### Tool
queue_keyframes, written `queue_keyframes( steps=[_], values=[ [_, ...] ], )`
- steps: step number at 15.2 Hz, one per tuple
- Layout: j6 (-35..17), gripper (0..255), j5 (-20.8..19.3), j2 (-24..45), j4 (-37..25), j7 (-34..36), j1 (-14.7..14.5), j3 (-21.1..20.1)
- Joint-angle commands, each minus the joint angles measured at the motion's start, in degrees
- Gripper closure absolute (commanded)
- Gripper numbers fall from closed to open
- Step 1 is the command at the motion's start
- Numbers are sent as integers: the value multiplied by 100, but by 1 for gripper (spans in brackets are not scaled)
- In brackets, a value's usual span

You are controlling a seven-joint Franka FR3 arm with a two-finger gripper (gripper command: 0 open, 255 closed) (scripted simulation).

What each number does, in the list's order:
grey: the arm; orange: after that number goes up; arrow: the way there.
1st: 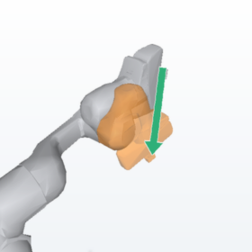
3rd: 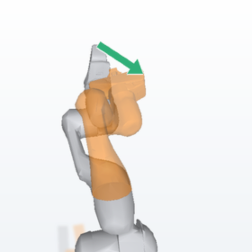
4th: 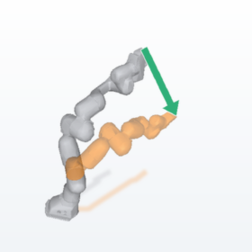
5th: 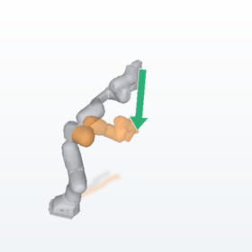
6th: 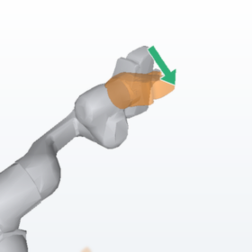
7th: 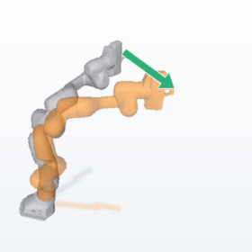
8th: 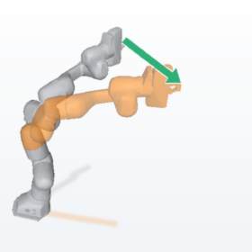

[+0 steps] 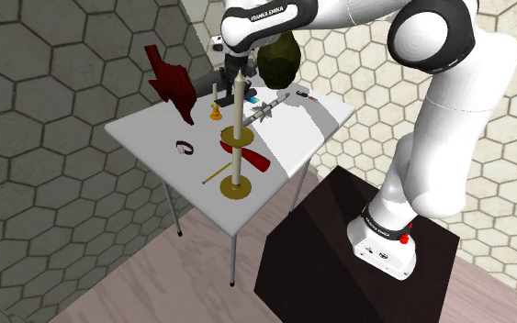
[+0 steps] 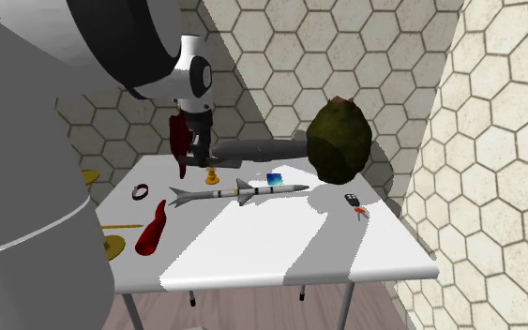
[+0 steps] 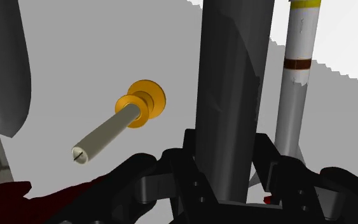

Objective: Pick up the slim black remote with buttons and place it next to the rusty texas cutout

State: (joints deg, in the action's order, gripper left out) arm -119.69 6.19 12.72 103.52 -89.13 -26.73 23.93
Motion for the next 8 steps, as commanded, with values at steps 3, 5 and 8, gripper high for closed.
queue_keyframes(
  steps=[3,5,8],
  values=[
    [-279,255,63,103,181,-49,16,-14],
    [-415,255,97,161,266,-72,24,-25],
    [-618,255,154,256,382,-110,36,-43]
  ],
)
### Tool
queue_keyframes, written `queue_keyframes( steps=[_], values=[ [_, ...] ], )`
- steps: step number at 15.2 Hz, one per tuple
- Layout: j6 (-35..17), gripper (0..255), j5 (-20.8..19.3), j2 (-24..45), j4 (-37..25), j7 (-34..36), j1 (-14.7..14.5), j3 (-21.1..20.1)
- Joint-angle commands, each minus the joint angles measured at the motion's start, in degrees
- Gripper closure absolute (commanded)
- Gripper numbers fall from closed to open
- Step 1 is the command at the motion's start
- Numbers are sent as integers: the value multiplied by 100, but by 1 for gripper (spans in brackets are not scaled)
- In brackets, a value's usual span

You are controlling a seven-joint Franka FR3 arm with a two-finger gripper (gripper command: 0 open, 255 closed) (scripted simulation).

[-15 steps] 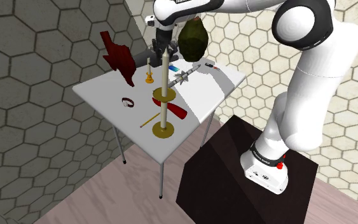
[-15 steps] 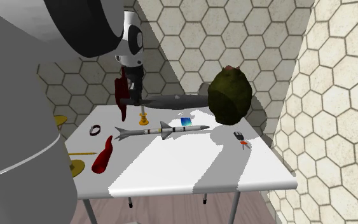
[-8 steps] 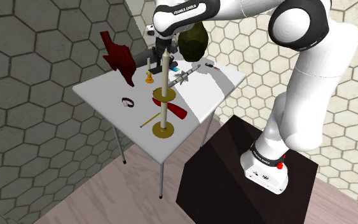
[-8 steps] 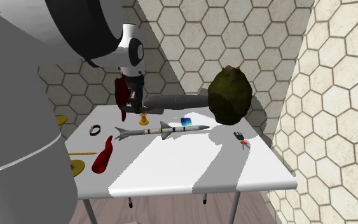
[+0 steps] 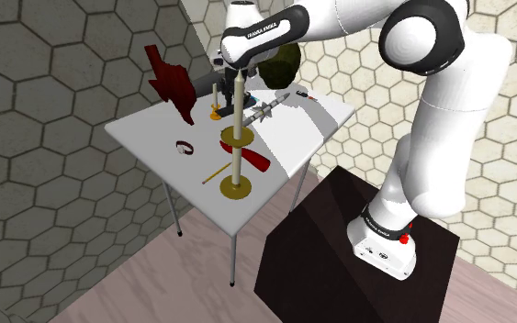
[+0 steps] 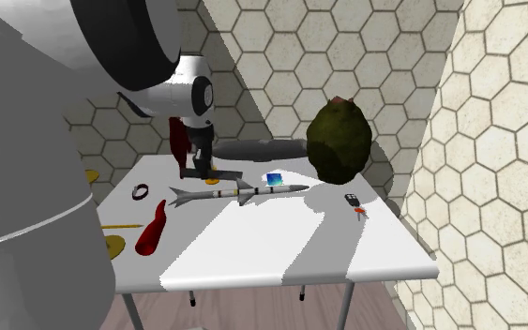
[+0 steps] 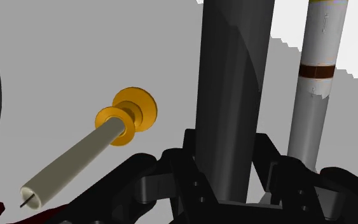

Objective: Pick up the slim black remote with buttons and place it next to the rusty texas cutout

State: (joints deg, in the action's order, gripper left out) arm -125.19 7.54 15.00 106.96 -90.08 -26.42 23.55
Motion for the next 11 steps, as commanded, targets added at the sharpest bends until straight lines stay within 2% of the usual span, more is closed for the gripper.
queue_keyframes(
  steps=[1,11],
  values=[
    [-134,255,39,62,74,-28,11,-12],
    [-780,255,275,453,362,-185,79,-106]
  ],
)
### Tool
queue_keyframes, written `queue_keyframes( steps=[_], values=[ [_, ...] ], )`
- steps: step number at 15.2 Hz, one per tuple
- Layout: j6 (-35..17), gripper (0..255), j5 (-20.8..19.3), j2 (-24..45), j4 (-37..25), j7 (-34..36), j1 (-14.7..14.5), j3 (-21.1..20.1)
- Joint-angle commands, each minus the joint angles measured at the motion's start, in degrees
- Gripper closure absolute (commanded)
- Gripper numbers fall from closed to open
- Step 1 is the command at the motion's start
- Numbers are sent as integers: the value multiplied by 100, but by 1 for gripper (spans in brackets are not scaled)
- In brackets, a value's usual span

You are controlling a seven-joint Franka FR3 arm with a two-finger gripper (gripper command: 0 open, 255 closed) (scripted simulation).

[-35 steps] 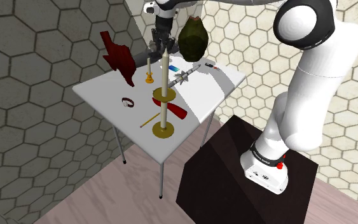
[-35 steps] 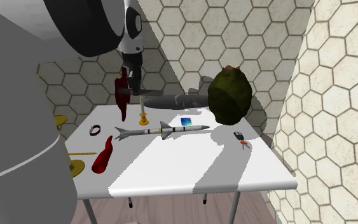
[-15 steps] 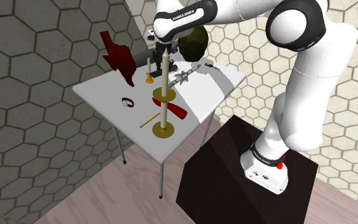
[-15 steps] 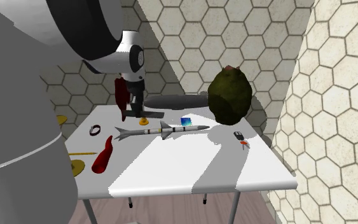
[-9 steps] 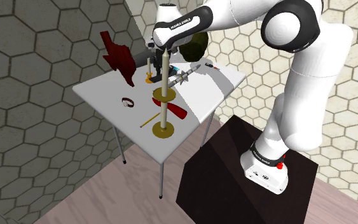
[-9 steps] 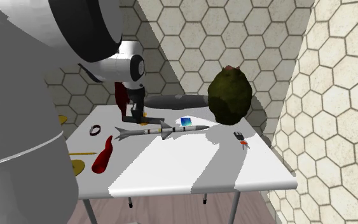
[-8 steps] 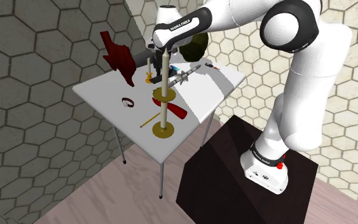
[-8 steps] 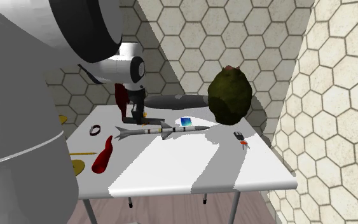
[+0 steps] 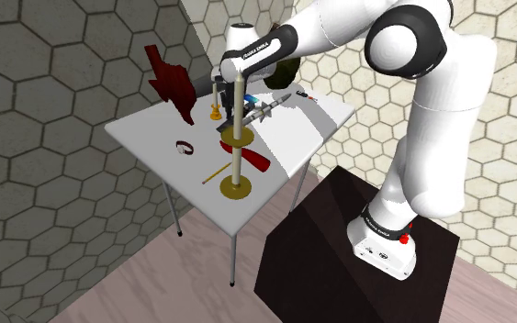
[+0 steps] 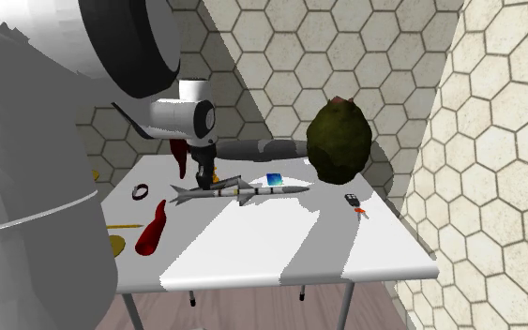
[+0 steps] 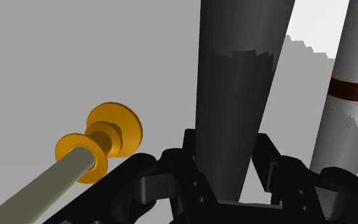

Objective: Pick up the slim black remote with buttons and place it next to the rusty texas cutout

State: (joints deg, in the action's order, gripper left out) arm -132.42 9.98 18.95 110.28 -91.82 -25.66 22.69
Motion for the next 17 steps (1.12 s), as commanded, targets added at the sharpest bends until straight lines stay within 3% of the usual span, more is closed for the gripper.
queue_keyframes(
  steps=[1,9,10,15,17],
  values=[
    [-101,255,50,89,46,-23,9,-28],
    [-101,255,50,89,46,-23,9,-27],
    [-100,0,50,89,44,-25,10,-27],
    [-101,0,50,89,46,-23,9,-27],
    [197,0,-90,-158,-26,67,-43,35]
  ],
)
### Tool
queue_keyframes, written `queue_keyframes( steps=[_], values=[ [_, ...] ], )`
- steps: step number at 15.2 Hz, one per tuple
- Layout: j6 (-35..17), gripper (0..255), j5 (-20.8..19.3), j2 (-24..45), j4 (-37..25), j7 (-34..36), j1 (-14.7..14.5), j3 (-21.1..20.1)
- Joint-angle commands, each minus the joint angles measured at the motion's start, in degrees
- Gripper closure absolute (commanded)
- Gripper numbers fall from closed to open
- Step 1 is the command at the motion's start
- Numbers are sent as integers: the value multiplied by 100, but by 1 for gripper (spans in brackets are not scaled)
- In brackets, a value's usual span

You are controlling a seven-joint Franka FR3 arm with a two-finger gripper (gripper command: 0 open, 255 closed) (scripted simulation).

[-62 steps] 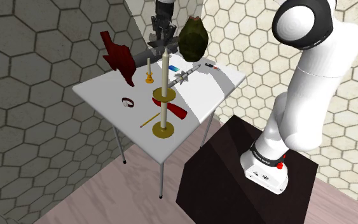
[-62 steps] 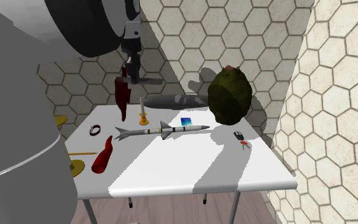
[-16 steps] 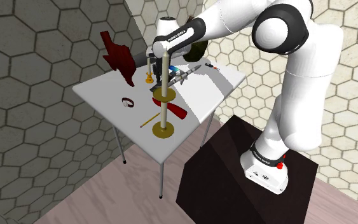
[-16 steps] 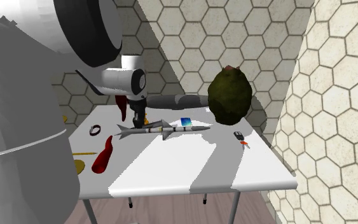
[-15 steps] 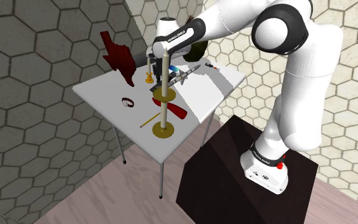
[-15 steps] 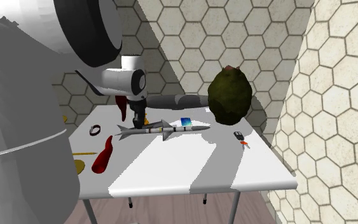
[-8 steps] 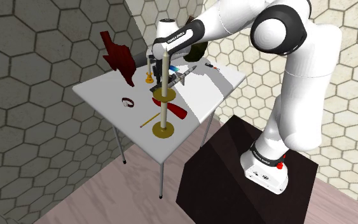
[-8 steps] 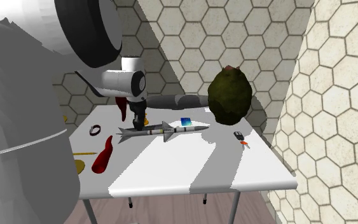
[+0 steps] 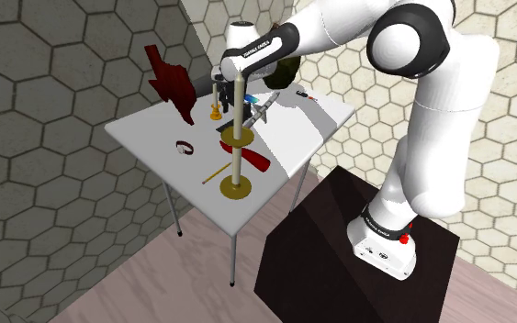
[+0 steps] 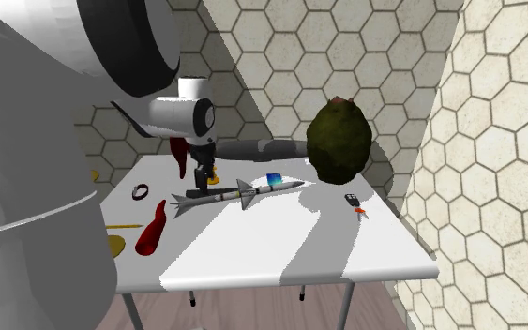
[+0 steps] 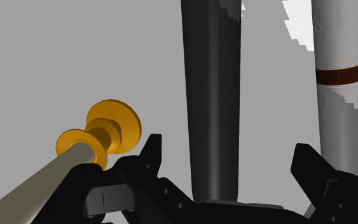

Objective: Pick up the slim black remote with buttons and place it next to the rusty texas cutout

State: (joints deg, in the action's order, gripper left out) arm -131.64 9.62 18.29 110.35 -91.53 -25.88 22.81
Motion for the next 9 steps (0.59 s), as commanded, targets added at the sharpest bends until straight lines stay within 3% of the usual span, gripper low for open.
queue_keyframes(
  steps=[1,9],
  values=[
    [273,0,-119,-208,-81,80,-43,49],
    [396,0,-169,-295,-124,113,-58,66]
  ],
)
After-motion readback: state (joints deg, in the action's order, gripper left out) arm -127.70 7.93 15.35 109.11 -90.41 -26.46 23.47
